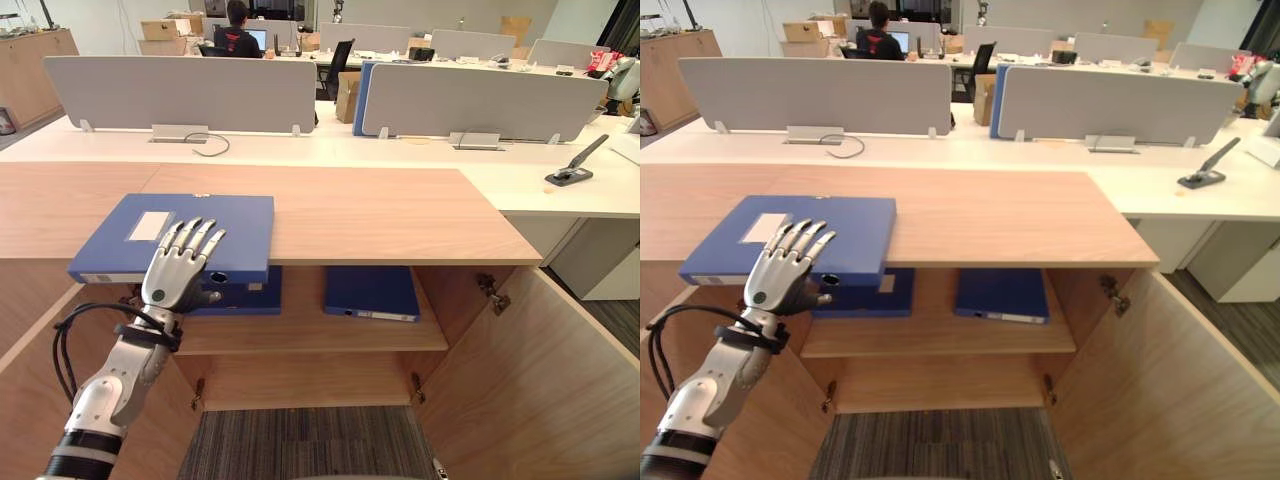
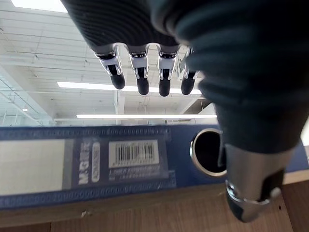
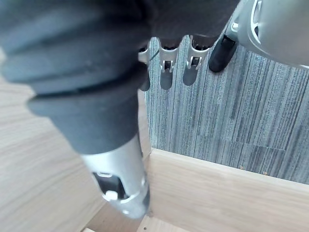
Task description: Walk over to the cabinet, pick up the folder, carry it to the office cabinet, place the folder inside the office cabinet, then close the office cabinet door
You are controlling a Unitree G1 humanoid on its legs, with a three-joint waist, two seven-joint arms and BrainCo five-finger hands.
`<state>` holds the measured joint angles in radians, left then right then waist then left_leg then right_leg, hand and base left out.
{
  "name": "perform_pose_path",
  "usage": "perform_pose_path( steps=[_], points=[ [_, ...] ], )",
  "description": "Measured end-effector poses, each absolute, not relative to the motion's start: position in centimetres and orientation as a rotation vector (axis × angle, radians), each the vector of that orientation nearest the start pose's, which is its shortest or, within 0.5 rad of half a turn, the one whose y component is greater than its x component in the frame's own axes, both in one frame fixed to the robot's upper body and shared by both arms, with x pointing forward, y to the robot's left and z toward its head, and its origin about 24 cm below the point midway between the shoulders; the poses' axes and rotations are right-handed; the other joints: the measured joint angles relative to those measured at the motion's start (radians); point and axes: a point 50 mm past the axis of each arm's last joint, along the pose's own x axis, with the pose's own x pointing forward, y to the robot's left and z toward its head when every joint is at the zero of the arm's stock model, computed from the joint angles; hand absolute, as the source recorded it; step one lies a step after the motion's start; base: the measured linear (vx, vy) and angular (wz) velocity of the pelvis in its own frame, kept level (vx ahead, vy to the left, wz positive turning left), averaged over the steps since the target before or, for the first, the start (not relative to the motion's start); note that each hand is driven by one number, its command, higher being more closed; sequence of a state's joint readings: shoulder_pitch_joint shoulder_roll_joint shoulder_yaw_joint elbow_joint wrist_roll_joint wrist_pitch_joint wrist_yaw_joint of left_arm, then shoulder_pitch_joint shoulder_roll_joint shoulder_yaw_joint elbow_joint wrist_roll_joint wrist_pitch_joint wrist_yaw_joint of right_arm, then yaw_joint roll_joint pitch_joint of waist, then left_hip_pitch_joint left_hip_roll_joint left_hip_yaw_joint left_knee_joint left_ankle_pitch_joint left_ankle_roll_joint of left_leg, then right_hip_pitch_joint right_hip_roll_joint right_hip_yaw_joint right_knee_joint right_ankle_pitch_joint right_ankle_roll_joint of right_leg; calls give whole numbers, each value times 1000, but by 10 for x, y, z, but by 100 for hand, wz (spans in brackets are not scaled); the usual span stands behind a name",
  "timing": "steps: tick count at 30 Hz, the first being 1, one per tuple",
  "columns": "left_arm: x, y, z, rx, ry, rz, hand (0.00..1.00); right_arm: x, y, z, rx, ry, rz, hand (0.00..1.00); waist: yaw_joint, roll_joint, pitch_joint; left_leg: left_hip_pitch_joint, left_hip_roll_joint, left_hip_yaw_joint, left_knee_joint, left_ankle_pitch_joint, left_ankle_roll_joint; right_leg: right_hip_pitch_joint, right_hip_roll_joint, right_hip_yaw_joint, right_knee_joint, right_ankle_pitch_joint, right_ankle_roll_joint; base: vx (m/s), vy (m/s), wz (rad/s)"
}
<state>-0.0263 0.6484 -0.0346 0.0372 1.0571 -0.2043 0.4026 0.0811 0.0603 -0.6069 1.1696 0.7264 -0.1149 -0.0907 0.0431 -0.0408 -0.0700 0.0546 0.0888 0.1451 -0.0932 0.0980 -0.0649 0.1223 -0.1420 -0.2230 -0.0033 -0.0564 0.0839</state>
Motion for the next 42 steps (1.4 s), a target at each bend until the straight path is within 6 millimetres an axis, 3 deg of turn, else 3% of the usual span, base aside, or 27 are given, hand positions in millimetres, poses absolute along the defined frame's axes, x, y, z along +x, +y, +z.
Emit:
perform_pose_path(
  steps=[12, 13, 17, 24, 35, 38, 42],
  points=[
    [259, 251, 92, 1694, -427, 44, 0, 52, -197, -173, 910, 935, -1100, 0, -6, 8, 6, 32, -4, 9, 0, -19, -5, 40, 0, 4, -29, 0, -8, 41, 8, -2],
    [259, 252, 92, 1697, -421, 44, 100, 51, -199, -173, 906, 935, -1103, 0, -6, 8, 6, 33, -5, 10, 0, -20, -6, 40, 0, 4, -28, 0, -8, -33, 28, -1],
    [263, 260, 89, 1720, -383, 49, 100, 50, -199, -173, 904, 935, -1104, 0, -8, 8, 6, 34, -5, 10, 0, -21, -6, 40, 0, 5, -28, -1, -8, -34, 22, -1],
    [274, 257, 106, 1723, -433, 112, 100, 50, -199, -173, 903, 935, -1105, 0, -9, 8, 6, 34, -5, 11, 0, -22, -6, 40, 0, 6, -28, -1, -8, 0, 0, 0],
    [275, 259, 112, 1698, -450, 170, 100, 50, -200, -173, 905, 935, -1106, 0, -25, 7, 7, 43, -5, 19, 0, -28, -1, 46, -1, 10, -31, -1, -8, 0, 0, 0],
    [270, 246, 120, 1602, -495, 244, 100, 48, -200, -173, 916, 930, -1123, 0, -25, 6, 14, 48, -6, 19, 0, -31, -2, 53, -2, 15, -32, 0, -6, 0, 0, 0],
    [241, 209, 134, 1345, -625, 308, 100, 41, -198, -175, 931, 953, -1148, 0, -23, 4, 21, 34, -5, 22, 2, -32, -3, 32, -1, 26, -21, 1, -4, -1, 1, -1]
  ],
)
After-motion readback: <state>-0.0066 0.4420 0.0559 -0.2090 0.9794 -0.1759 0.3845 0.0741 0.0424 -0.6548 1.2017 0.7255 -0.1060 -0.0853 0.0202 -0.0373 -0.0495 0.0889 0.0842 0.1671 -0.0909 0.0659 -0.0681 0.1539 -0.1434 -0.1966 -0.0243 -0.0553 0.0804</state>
